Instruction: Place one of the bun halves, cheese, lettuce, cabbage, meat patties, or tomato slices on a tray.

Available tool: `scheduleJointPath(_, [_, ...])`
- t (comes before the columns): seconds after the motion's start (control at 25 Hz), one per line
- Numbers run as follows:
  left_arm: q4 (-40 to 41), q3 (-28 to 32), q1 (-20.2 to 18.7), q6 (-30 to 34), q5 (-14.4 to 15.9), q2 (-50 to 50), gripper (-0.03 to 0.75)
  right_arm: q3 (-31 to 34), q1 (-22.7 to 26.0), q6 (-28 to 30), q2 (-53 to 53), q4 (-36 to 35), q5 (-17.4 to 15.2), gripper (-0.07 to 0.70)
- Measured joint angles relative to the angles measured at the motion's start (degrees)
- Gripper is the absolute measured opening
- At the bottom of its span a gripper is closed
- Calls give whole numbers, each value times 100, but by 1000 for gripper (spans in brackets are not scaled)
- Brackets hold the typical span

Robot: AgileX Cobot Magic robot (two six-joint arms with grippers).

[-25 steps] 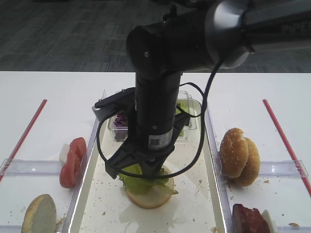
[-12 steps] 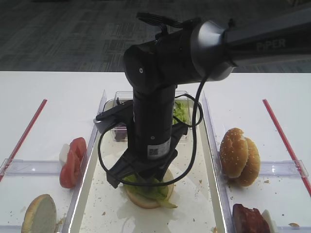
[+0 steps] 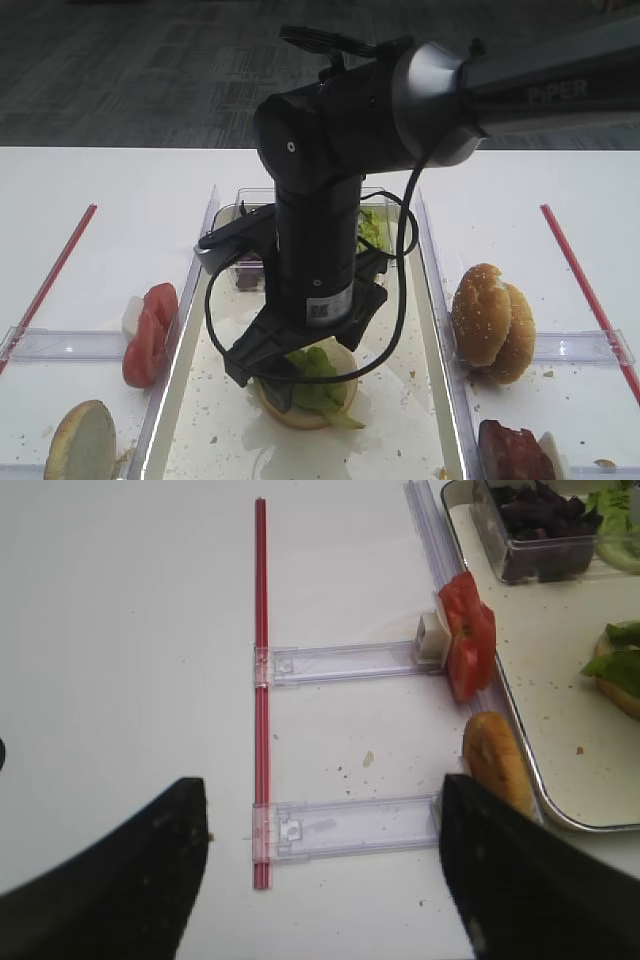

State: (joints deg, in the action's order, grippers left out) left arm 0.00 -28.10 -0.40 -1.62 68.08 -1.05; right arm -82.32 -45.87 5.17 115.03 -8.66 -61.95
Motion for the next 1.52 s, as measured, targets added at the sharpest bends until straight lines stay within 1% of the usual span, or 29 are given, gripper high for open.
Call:
scheduleJointPath(0.12, [0, 0, 0, 0, 0, 0, 454, 0, 0, 0, 0, 23, 0, 659])
scheduleJointPath(0.4, [0, 0, 0, 0, 0, 0, 454, 0, 0, 0, 0, 35, 0, 664])
scheduleJointPath(0.48, [0, 0, 0, 0, 0, 0, 454, 0, 0, 0, 0, 44, -23, 664])
scheduleJointPath(0.56, [0, 0, 0, 0, 0, 0, 454, -23, 0, 0, 0, 75, -116, 664])
scheduleJointPath(0.76, [0, 0, 0, 0, 0, 0, 454, -516, 0, 0, 3, 308, -593, 664])
scheduleJointPath(0.84, [0, 0, 0, 0, 0, 0, 454, -799, 0, -18, 3, 359, -716, 664])
scheduleJointPath(0.96, [0, 0, 0, 0, 0, 0, 454, -1281, 0, 2, 3, 384, -763, 664])
scheduleJointPath(1.12, [0, 0, 0, 0, 0, 0, 454, -1722, 0, 2, 3, 384, -798, 664])
scheduleJointPath(1.24, [0, 0, 0, 0, 0, 0, 454, -1830, 0, 2, 3, 362, -810, 664])
scheduleJointPath(1.52, [0, 0, 0, 0, 0, 0, 454, -1834, 0, 2, 3, 399, -831, 664])
